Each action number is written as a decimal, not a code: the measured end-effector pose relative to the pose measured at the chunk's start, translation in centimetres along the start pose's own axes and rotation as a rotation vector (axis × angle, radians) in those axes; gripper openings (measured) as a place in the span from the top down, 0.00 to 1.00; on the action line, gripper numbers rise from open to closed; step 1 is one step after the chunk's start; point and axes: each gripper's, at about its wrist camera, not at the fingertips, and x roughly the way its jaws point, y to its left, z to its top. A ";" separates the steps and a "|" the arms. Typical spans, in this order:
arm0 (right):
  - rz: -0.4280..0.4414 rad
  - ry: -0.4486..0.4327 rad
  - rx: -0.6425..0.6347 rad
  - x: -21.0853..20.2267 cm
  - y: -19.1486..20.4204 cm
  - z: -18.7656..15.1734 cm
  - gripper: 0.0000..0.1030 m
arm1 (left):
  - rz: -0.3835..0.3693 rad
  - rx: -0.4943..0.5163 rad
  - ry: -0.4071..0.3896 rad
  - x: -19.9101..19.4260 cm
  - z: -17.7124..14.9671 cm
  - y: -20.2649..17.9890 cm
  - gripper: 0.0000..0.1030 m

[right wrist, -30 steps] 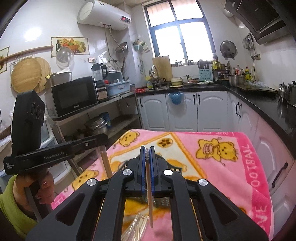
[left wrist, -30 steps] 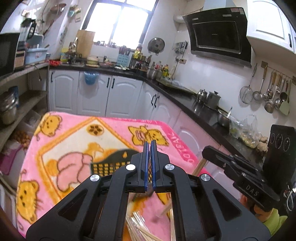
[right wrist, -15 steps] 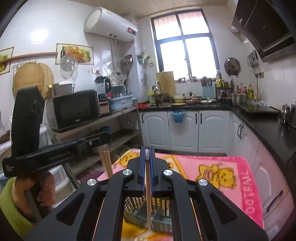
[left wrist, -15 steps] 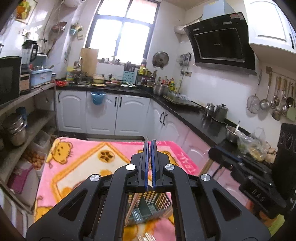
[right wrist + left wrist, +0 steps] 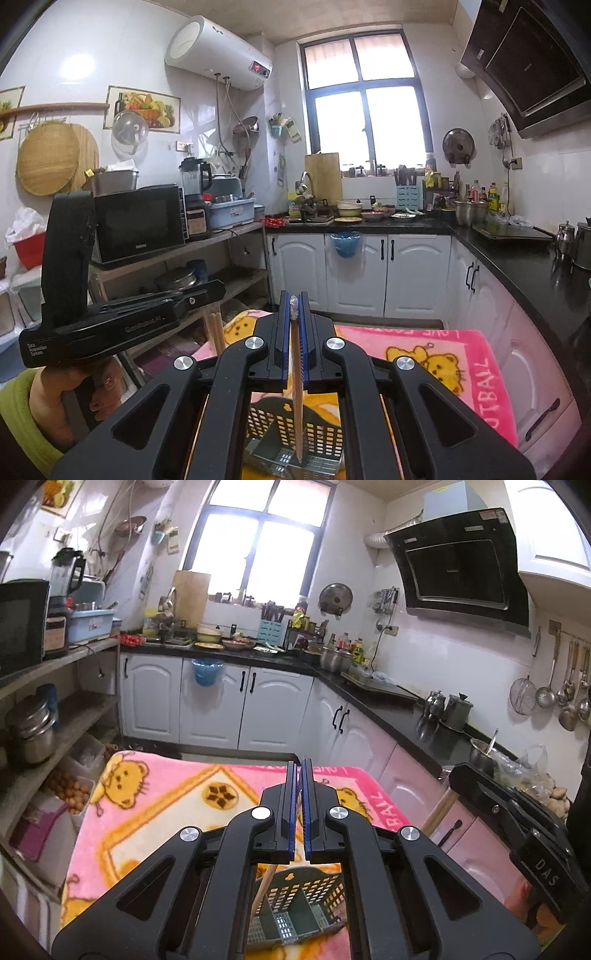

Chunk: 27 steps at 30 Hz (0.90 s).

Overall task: Organize utensils
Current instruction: 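Lower the left tool's chopstick into the caddy and open it while the right tool releases its own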

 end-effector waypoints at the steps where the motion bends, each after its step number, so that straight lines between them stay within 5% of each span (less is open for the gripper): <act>1: -0.002 0.002 0.003 0.3 -0.2 -0.4 0.95 | 0.003 -0.003 0.002 0.3 -0.3 0.1 0.99; 27: -0.059 0.111 0.132 4.5 -3.6 -7.1 0.95 | 0.071 0.009 0.085 4.0 -7.1 1.7 0.99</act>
